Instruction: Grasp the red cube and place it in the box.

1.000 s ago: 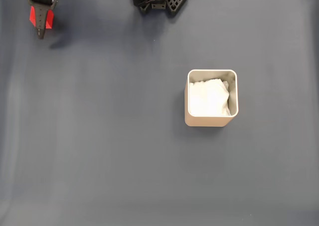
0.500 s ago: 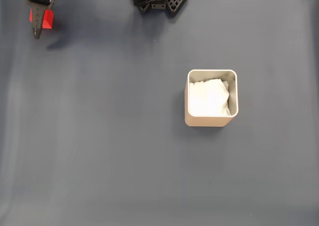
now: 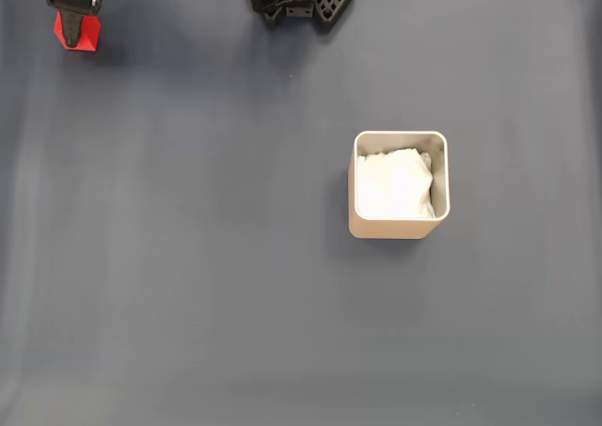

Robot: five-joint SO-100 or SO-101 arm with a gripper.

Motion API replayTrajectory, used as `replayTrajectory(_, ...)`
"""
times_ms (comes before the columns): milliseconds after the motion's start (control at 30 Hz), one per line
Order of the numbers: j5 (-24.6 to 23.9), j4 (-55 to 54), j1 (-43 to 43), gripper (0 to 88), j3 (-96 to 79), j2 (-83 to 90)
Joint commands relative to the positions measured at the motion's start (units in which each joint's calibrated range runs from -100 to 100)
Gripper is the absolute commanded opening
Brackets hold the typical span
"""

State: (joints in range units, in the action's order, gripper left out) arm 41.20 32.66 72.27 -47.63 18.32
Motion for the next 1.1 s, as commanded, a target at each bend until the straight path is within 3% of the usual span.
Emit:
replayTrajectory(0, 0.8, -0.1, -0.3, 0.1, 0.5, 1.9)
replayTrajectory(267, 1.2, 0.6, -0.5, 0.1, 0.9, 1.8)
replayTrajectory(533, 2.8, 8.7, -2.7, 0.1, 4.4, 4.6)
replayTrajectory(1067, 5.5, 27.1, -16.6, 0.1, 20.5, 13.0)
